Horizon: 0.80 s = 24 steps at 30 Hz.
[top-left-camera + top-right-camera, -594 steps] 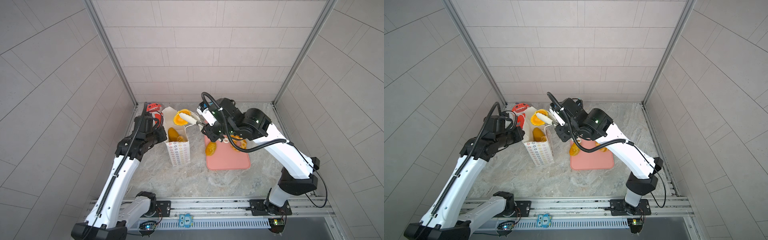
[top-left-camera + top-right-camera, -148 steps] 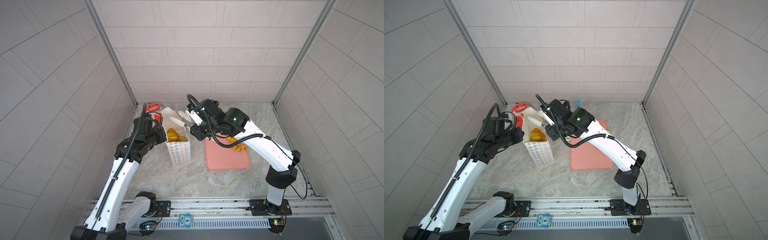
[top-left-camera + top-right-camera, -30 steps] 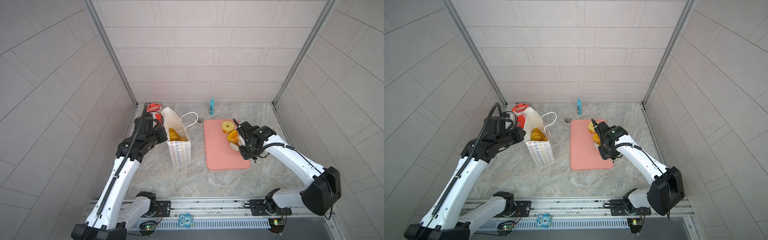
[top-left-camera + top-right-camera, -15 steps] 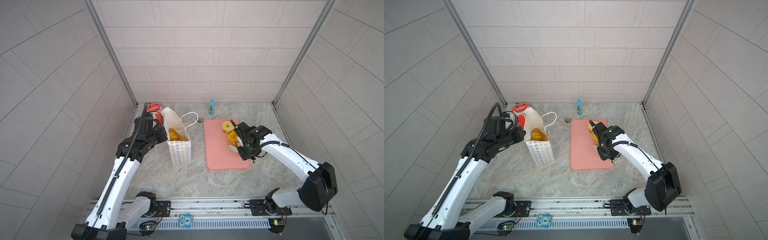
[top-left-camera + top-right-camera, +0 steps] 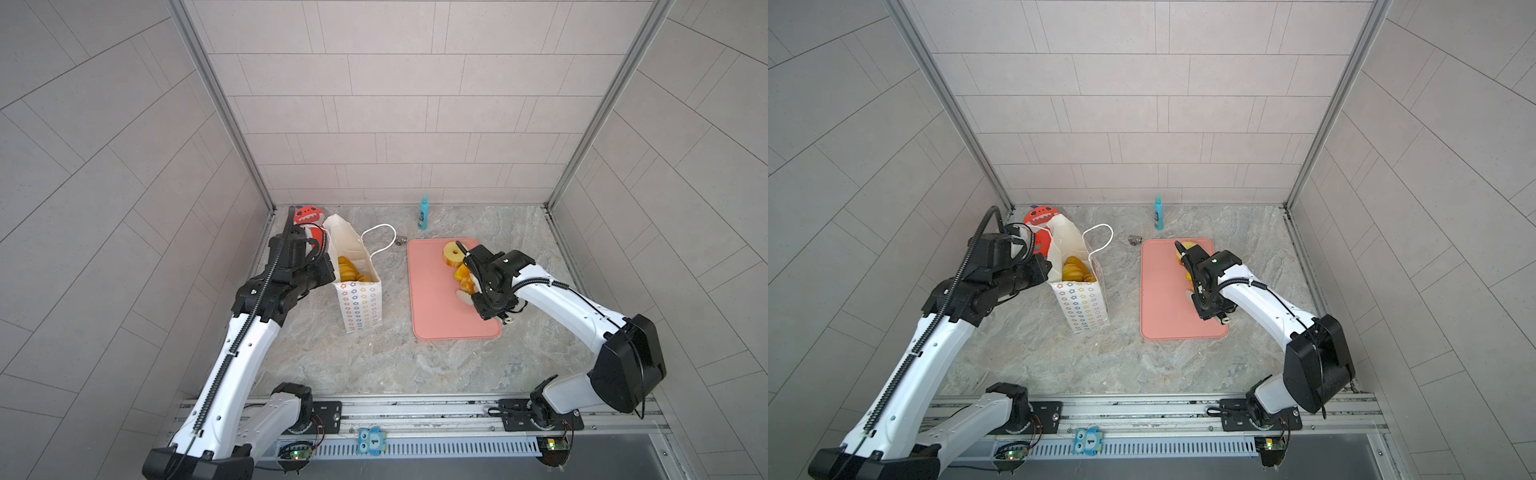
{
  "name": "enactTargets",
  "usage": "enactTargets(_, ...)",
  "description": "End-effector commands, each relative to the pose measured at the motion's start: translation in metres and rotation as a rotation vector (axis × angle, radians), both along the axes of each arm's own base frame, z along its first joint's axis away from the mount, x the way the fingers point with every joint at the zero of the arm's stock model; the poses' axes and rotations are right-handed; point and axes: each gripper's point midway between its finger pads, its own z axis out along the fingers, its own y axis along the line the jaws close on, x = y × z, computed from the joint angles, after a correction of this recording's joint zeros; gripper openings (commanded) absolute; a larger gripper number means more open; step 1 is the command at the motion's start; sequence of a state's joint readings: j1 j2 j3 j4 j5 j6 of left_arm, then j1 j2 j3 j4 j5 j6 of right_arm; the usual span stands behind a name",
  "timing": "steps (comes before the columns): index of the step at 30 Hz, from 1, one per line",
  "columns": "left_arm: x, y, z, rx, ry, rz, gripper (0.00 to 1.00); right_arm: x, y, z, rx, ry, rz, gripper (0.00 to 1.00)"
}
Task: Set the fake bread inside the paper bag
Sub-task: 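Lower the open tongs onto the ring-shaped bun on the tray, then pinch the ring-shaped bun with the tongs and lift it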
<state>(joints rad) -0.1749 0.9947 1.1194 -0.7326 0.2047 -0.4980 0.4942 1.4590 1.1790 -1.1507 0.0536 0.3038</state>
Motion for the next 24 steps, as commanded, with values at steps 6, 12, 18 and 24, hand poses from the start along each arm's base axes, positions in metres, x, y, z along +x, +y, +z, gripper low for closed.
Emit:
enactTargets(6,-0.004,0.004,-0.01,0.017,0.03,0.008,0.06,0.01,-0.004,0.003,-0.047,-0.037,-0.007,0.44)
enactTargets(12,-0.004,0.004,-0.01,0.017,0.03,0.009,0.06,0.015,-0.001,0.002,-0.049,-0.039,-0.004,0.42)
enactTargets(18,-0.005,0.005,-0.01,0.019,0.028,0.011,0.06,0.017,-0.001,-0.003,-0.057,-0.036,-0.004,0.39)
enactTargets(24,-0.005,0.005,-0.009,0.022,0.028,0.01,0.06,0.015,-0.001,-0.004,-0.052,-0.043,-0.006,0.33)
